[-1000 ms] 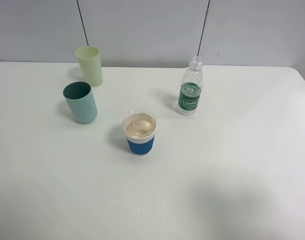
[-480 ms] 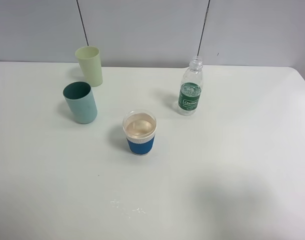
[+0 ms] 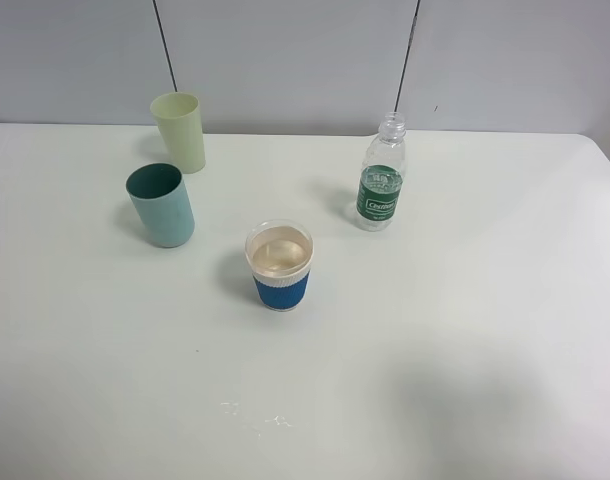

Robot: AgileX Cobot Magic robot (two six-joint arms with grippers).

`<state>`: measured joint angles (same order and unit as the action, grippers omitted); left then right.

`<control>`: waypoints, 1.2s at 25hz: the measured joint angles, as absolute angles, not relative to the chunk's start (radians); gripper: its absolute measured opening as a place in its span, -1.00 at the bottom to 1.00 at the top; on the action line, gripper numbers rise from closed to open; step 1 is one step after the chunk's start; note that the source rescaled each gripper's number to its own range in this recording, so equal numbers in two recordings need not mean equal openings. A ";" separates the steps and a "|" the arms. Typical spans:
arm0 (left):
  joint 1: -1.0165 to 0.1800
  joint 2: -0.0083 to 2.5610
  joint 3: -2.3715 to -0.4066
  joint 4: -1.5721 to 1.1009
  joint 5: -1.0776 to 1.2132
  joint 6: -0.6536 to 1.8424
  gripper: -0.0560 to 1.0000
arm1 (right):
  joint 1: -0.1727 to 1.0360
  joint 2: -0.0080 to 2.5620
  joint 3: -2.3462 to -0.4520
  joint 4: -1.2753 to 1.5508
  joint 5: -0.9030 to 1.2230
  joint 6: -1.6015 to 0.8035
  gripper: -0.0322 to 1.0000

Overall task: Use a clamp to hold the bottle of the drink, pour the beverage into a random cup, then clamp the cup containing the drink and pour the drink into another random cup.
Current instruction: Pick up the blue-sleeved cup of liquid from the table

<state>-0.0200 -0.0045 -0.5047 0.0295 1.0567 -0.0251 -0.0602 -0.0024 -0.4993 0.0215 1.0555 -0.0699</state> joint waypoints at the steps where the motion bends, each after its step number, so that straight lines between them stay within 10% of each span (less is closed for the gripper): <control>1: -0.020 -0.005 -0.505 0.029 1.057 -0.025 1.00 | -0.060 -0.002 -0.499 0.021 1.056 -0.070 1.00; 30: -0.020 -0.005 -0.505 0.029 1.057 -0.025 1.00 | -0.060 -0.002 -0.499 0.021 1.056 -0.070 1.00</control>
<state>-0.0200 -0.0045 -0.5047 0.0295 1.0567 -0.0251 -0.0602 -0.0024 -0.4993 0.0215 1.0555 -0.0699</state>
